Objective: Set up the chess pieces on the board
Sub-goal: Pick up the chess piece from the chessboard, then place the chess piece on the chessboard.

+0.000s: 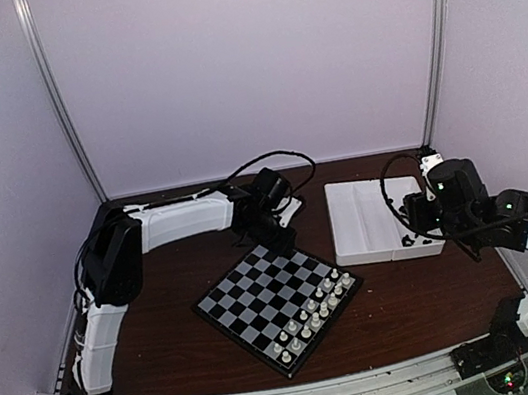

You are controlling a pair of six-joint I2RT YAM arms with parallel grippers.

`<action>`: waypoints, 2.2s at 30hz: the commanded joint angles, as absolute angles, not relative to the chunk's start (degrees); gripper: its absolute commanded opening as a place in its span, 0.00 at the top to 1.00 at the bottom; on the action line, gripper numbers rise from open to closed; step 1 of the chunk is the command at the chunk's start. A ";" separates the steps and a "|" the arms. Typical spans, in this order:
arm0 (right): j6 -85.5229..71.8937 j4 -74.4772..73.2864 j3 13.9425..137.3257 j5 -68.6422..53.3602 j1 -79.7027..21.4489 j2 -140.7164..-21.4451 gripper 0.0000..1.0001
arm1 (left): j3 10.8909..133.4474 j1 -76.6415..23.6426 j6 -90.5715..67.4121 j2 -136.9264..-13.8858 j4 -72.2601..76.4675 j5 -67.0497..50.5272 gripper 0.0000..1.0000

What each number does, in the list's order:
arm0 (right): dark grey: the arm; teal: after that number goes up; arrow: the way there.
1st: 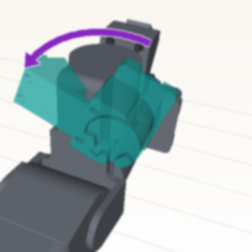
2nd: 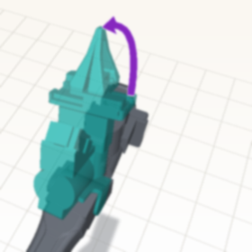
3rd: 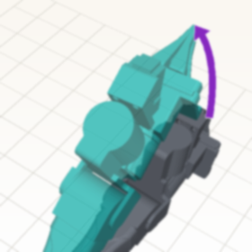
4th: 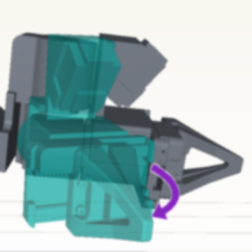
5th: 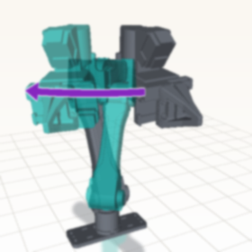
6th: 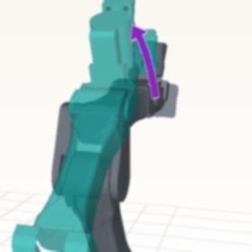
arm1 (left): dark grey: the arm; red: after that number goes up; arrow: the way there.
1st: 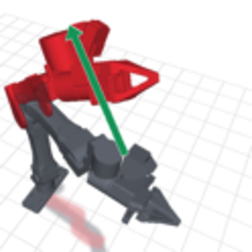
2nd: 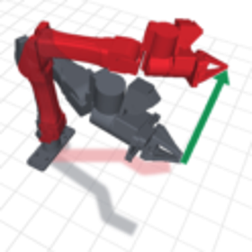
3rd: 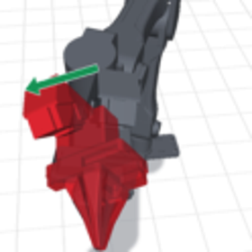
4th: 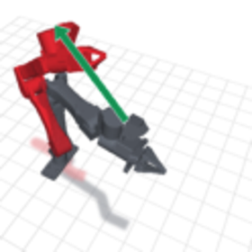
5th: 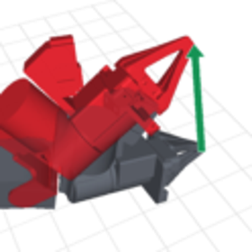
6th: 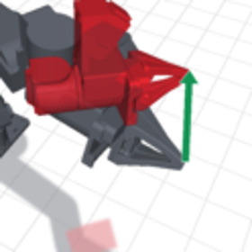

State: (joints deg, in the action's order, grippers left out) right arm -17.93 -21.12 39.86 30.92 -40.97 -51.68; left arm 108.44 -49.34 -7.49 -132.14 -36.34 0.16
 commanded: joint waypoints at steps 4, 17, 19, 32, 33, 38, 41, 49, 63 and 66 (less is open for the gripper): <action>-18.02 -20.57 39.48 32.39 -40.69 -50.62 0.34 | 110.40 -49.92 -6.36 -133.11 -37.20 1.67 0.89; -18.77 -17.51 38.77 30.75 -40.54 -53.28 0.33 | 90.74 -50.71 -11.10 -115.02 -36.84 11.92 1.00; -18.90 -16.43 38.72 30.25 -40.52 -54.19 0.33 | 84.42 -50.71 -13.31 -110.36 -35.89 11.89 1.00; -19.08 -13.55 39.47 27.80 -40.35 -58.06 0.34 | 59.04 -50.71 -24.08 -93.55 -26.09 10.63 0.99; -19.22 -13.42 39.46 27.51 -40.39 -58.21 0.34 | 58.38 -50.71 -24.22 -93.32 -25.85 10.71 0.99; -19.33 -13.59 39.70 27.15 -40.37 -58.70 0.34 | 56.13 -50.79 -24.98 -92.68 -25.46 9.93 0.99; -19.46 -13.57 39.75 27.06 -40.31 -58.91 0.34 | 53.35 -50.84 -26.06 -91.64 -23.95 9.98 0.99; -19.94 -13.27 39.88 26.58 -40.42 -59.81 0.34 | 50.12 -51.80 -27.14 -90.27 -22.78 10.62 0.97; -20.13 -13.07 40.95 25.76 -40.36 -61.68 0.34 | 48.51 -52.64 -28.48 -88.39 -23.82 11.60 0.97; -20.21 -13.10 40.90 25.80 -40.34 -61.59 0.34 | 48.27 -52.65 -28.39 -88.11 -23.97 11.39 0.96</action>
